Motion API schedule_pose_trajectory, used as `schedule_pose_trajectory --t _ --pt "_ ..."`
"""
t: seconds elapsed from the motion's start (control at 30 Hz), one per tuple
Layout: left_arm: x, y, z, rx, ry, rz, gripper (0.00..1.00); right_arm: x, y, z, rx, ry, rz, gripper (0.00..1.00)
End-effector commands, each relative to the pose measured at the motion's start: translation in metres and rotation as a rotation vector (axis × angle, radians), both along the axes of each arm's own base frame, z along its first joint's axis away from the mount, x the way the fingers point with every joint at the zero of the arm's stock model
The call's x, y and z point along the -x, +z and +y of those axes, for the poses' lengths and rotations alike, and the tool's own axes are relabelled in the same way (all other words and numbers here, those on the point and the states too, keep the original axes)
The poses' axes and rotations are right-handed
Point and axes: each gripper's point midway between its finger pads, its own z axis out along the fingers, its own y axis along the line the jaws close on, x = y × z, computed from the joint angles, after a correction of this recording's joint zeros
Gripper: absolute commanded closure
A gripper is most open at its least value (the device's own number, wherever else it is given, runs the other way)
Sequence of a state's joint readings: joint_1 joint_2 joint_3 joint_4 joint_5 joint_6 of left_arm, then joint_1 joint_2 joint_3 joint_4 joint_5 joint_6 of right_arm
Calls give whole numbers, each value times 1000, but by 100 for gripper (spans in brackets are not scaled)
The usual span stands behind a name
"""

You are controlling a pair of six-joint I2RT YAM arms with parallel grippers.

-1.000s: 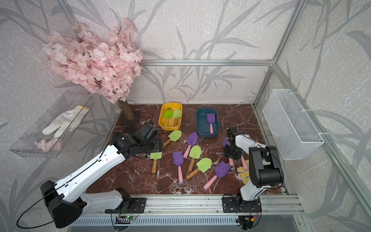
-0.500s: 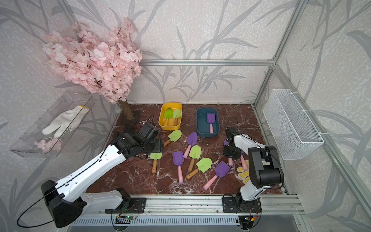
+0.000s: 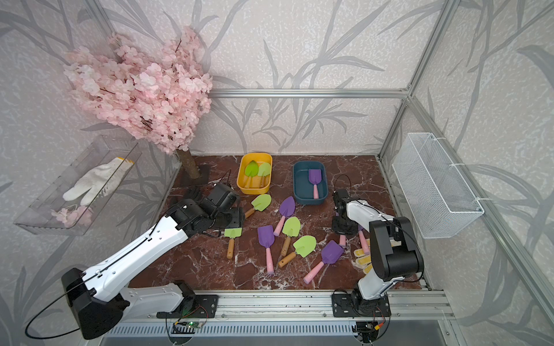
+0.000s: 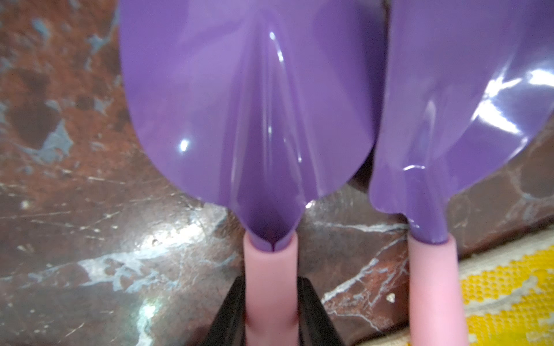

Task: Sort the small shovels by color and place them into the storage box
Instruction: Pick up the shovel from the center of the board.

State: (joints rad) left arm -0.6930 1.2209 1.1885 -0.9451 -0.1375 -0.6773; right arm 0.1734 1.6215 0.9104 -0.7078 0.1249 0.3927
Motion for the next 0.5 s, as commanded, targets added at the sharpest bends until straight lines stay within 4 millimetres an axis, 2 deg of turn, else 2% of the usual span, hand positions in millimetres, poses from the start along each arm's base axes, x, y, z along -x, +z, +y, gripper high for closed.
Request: schedule_pose_trajectory --t 0.0,0.3,0.47 --pt "-3 2 -4 6 5 -12 32 -11 16 3 35 33 -46 77" --pt "-2 2 -3 3 4 -16 32 -20 31 10 37 54 -81 79" --pt "-1 2 -1 2 7 -16 32 -25 51 10 33 42 -122 79"
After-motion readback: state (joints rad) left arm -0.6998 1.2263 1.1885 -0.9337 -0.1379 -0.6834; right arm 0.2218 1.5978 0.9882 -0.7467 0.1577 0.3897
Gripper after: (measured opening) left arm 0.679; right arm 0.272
